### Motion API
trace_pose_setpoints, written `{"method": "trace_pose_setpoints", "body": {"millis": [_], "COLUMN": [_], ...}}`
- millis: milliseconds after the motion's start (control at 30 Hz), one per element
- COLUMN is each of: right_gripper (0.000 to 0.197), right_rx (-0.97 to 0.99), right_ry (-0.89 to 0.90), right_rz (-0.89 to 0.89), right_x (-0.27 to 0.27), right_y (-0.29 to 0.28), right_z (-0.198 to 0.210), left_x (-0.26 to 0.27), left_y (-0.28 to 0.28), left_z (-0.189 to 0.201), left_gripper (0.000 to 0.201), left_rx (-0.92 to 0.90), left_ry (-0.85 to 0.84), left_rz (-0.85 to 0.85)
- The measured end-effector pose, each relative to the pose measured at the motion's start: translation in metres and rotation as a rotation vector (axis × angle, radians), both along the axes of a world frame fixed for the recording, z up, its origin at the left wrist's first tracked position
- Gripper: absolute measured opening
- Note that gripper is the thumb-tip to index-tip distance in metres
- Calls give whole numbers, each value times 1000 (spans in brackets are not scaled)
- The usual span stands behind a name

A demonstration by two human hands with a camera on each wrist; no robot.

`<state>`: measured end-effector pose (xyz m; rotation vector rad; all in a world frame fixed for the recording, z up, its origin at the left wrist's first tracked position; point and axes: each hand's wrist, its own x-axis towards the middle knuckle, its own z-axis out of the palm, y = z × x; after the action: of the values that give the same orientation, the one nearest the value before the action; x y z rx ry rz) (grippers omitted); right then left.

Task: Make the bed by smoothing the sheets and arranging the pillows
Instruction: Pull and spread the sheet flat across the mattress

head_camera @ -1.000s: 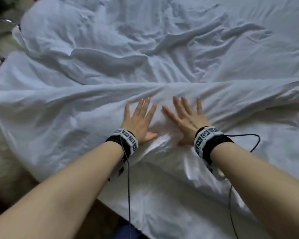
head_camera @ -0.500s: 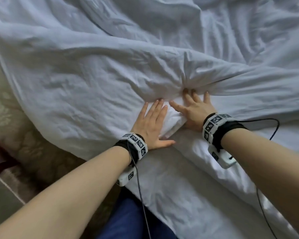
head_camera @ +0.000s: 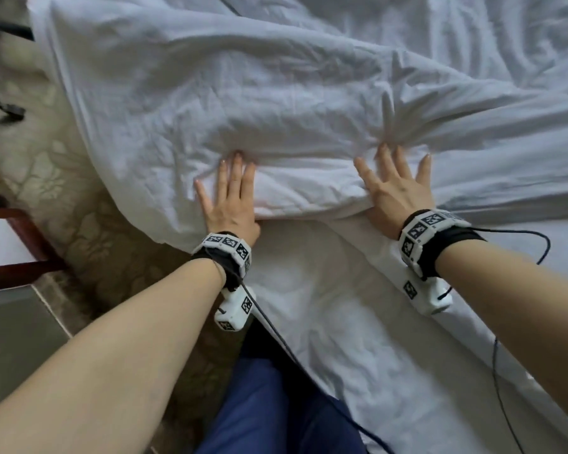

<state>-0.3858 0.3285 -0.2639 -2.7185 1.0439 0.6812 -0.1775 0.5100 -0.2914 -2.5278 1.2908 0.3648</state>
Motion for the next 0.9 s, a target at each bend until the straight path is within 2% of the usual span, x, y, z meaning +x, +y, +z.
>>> {"method": "trace_pose_setpoints", "body": {"millis": [167, 300, 367, 467, 533, 600, 700, 800, 900], "right_gripper": [112, 120, 110, 67, 57, 56, 37, 29, 26], "right_rx": [23, 15, -10, -35, -34, 8, 84, 57, -49], "right_ry": [-131, -121, -102, -126, -122, -116, -43, -16, -103], "right_rz": [175, 351, 346, 252, 240, 213, 122, 45, -35], "right_x": [30, 71, 92, 115, 124, 131, 149, 173, 197], "right_y": [38, 71, 84, 95, 95, 92, 83, 67, 36], "right_z": [-10, -24, -31, -40, -38, -24, 21, 84, 151], "left_x": [15, 15, 20, 36, 50, 68, 99, 133, 172], "left_y": [14, 28, 33, 37, 39, 40, 30, -2, -54], "left_z": [-7, -17, -25, -32, -26, -10, 31, 88, 165], "left_gripper": [123, 126, 118, 98, 86, 71, 40, 39, 37], "left_rx": [-47, -67, -74, -57, -57, -56, 27, 41, -85], "left_ry": [40, 129, 144, 161, 183, 212, 249, 202, 103], "left_rz": [90, 119, 109, 35, -35, -122, -228, -364, -496]}}
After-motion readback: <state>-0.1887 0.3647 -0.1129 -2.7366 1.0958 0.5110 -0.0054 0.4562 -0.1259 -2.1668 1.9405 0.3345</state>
